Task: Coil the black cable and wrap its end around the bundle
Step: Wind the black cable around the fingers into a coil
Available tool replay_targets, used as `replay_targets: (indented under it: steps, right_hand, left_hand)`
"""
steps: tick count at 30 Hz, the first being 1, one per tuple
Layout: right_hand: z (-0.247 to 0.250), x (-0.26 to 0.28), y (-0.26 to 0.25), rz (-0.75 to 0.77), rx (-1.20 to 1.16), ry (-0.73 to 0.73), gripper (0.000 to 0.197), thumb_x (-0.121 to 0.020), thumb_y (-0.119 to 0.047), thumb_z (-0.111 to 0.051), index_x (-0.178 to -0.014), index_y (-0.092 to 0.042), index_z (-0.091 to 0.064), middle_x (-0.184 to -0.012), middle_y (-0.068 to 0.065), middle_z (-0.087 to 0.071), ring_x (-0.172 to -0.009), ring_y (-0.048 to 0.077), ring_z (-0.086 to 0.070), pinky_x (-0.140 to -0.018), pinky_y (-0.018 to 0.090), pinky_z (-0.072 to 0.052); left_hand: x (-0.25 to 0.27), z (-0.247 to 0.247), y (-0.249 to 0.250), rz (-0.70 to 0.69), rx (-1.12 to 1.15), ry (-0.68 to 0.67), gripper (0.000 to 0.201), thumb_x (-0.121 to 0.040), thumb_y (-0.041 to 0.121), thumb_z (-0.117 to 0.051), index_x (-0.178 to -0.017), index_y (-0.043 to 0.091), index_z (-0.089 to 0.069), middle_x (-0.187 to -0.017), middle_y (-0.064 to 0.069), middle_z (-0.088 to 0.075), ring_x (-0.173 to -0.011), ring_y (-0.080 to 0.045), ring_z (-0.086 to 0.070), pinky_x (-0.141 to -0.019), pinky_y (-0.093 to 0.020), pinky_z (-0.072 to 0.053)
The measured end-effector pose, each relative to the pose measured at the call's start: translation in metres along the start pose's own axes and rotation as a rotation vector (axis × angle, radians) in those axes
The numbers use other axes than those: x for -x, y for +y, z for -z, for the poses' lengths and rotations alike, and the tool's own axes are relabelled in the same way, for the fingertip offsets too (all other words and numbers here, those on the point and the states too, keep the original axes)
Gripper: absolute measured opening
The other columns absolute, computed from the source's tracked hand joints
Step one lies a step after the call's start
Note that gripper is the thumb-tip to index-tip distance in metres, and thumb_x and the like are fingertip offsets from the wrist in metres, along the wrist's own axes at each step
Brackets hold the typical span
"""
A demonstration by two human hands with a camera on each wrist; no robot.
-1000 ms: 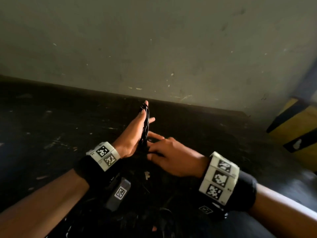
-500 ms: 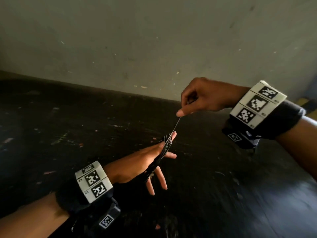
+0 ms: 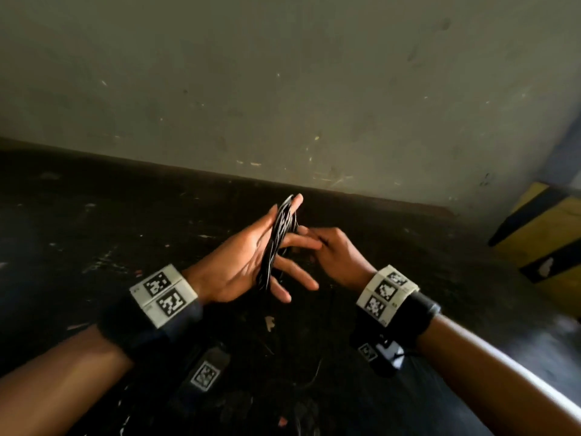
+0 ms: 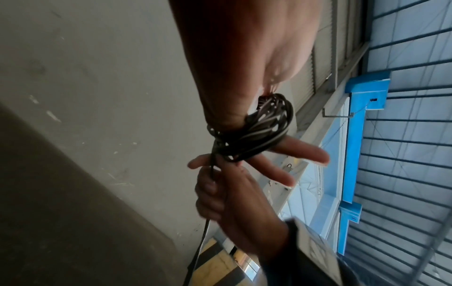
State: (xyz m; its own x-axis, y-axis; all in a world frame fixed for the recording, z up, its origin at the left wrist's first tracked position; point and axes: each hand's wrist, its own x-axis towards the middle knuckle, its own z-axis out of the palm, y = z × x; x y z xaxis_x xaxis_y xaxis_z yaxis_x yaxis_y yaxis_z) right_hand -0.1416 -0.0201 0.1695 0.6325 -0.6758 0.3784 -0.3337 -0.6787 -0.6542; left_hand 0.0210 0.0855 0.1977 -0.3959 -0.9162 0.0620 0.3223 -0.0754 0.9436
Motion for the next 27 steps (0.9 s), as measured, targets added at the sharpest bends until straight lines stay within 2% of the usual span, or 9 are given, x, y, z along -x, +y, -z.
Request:
replay_targets:
  steps: [2,7,11,14,16,17,22,25,27]
  right_hand:
    - [-0.015,0.009,-0.001,-0.044,-0.029,-0.002,0.025,-0.093,-0.009,-0.046,-0.079,-0.005,-0.065,-0.06,-0.004,-0.058,-0.051,0.002,-0.052,-0.05,0.02,-0.041]
    - [-0.043,0.022,-0.026,-0.158,-0.072,-0.105,0.029,-0.099,-0.017,-0.04,-0.086,0.001,-0.058,-0.054,-0.003,-0.05,-0.034,-0.001,-0.047,-0.037,0.008,-0.034]
    - [-0.052,0.027,-0.044,-0.079,0.089,-0.203,0.027,-0.098,-0.018,-0.045,-0.084,-0.001,-0.06,-0.063,-0.003,-0.054,-0.052,0.002,-0.051,-0.053,0.013,-0.041]
    - [-0.043,0.032,-0.061,-0.052,0.175,-0.254,0.02,-0.096,-0.018,-0.047,-0.089,-0.006,-0.063,-0.081,0.002,-0.061,-0.069,0.013,-0.058,-0.066,0.032,-0.048]
    - [-0.033,0.034,-0.075,-0.004,0.247,-0.318,0.018,-0.095,-0.015,-0.05,-0.089,-0.006,-0.064,-0.086,-0.005,-0.059,-0.082,0.008,-0.059,-0.074,0.029,-0.043]
    - [-0.027,0.033,-0.083,0.019,0.279,-0.351,0.018,-0.094,-0.015,-0.052,-0.087,-0.006,-0.065,-0.084,-0.007,-0.06,-0.086,0.005,-0.059,-0.075,0.027,-0.042]
    - [0.021,0.012,-0.108,0.061,0.491,-0.463,0.017,-0.091,-0.018,-0.056,-0.082,-0.015,-0.07,-0.068,-0.013,-0.055,-0.056,-0.003,-0.051,-0.058,0.011,-0.036]
    - [0.05,-0.007,-0.116,0.129,0.562,-0.475,0.014,-0.089,-0.023,-0.061,-0.084,-0.015,-0.072,-0.057,-0.016,-0.05,-0.052,-0.009,-0.05,-0.052,0.008,-0.035]
    - [0.065,-0.018,-0.12,0.184,0.572,-0.452,0.014,-0.085,-0.028,-0.064,-0.081,-0.017,-0.071,-0.053,-0.015,-0.05,-0.052,-0.005,-0.051,-0.05,0.009,-0.035]
  left_hand:
    - [-0.011,0.001,0.006,-0.038,0.047,0.021,0.043,-0.096,0.053,-0.017,-0.138,0.055,-0.027,-0.132,-0.014,-0.059,-0.081,-0.031,-0.073,-0.042,-0.03,-0.057]
    - [-0.033,0.009,0.011,-0.143,0.115,0.111,0.048,-0.095,0.054,-0.021,-0.143,0.052,-0.019,-0.146,-0.017,-0.043,-0.088,-0.034,-0.072,-0.057,-0.033,-0.061]
    - [-0.041,0.016,0.012,-0.174,0.006,0.204,0.047,-0.097,0.052,-0.018,-0.143,0.052,-0.014,-0.15,-0.014,-0.037,-0.085,-0.03,-0.073,-0.064,-0.038,-0.062]
    - [-0.039,0.026,0.005,-0.141,-0.141,0.24,0.047,-0.096,0.054,-0.017,-0.143,0.052,-0.011,-0.148,-0.012,-0.039,-0.08,-0.028,-0.072,-0.06,-0.038,-0.06]
    - [-0.034,0.032,-0.004,-0.118,-0.217,0.261,0.047,-0.097,0.053,-0.018,-0.143,0.052,-0.013,-0.145,-0.009,-0.043,-0.075,-0.025,-0.071,-0.055,-0.037,-0.06]
    - [-0.03,0.033,-0.009,-0.11,-0.264,0.266,0.044,-0.097,0.053,-0.018,-0.141,0.054,-0.016,-0.142,-0.008,-0.047,-0.071,-0.023,-0.07,-0.054,-0.036,-0.058]
    - [-0.006,0.031,-0.033,-0.05,-0.452,0.196,0.048,-0.087,0.06,-0.025,-0.135,0.053,-0.031,-0.102,-0.016,-0.061,-0.045,-0.016,-0.055,-0.032,-0.023,-0.038]
    - [0.009,0.022,-0.037,0.04,-0.489,0.169,0.063,-0.09,0.055,-0.021,-0.146,0.027,-0.023,-0.077,-0.002,-0.069,-0.037,-0.009,-0.05,-0.03,-0.018,-0.033]
    - [0.016,0.02,-0.037,0.106,-0.481,0.125,0.062,-0.093,0.055,-0.017,-0.135,0.016,-0.039,-0.053,0.001,-0.067,-0.034,-0.009,-0.047,-0.03,-0.017,-0.032]
